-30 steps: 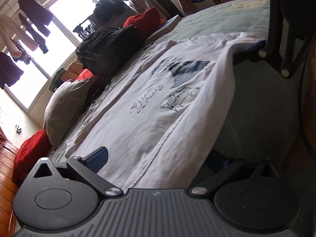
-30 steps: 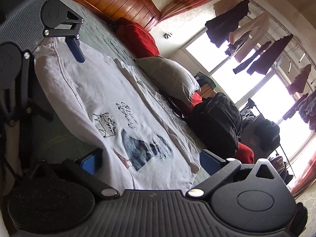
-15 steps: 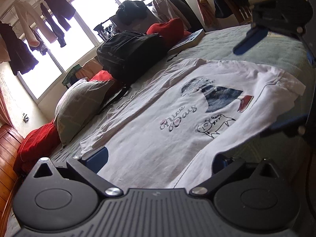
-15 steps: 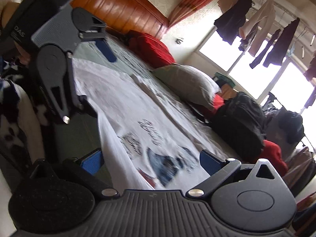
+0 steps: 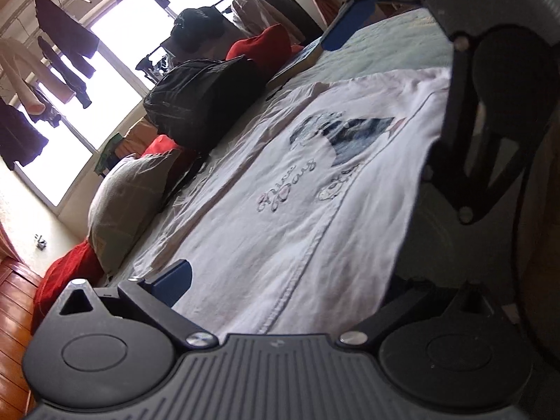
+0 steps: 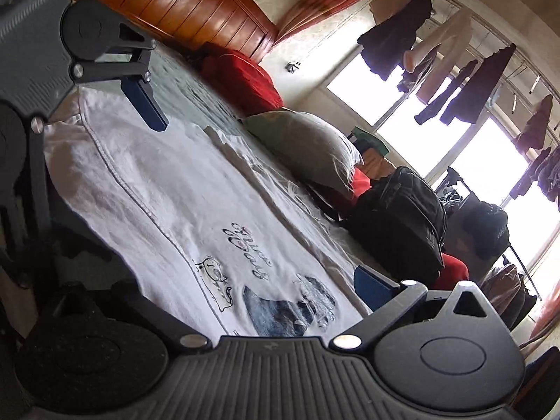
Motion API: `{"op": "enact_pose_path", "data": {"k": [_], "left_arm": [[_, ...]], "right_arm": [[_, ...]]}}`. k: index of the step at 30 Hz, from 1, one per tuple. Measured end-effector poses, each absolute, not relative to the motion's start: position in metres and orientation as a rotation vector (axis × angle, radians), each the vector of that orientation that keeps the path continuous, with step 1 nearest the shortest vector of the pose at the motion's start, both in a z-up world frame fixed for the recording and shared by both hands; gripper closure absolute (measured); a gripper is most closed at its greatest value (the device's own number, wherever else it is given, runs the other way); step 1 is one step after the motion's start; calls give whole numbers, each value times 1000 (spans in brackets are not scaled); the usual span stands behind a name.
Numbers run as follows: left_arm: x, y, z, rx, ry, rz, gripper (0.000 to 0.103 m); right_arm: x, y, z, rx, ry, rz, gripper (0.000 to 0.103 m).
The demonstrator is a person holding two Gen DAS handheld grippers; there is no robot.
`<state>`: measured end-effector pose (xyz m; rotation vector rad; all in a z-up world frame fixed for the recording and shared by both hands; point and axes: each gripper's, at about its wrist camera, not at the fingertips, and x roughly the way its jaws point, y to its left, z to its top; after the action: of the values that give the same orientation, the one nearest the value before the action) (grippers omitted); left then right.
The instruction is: Fold clothes
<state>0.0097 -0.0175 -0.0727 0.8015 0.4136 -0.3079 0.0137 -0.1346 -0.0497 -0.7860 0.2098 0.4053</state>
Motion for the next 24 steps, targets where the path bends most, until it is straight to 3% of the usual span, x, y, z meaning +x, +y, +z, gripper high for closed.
{"op": "enact_pose_path", "data": {"k": [14, 24], "left_arm": [[17, 35, -83, 877, 410, -63, 0], [18, 17, -91, 1001, 356, -45, 0]], "right_arm": [[17, -155, -74, -826, 303, 360, 0], [16, -168, -81, -865, 305, 264, 0]]}}
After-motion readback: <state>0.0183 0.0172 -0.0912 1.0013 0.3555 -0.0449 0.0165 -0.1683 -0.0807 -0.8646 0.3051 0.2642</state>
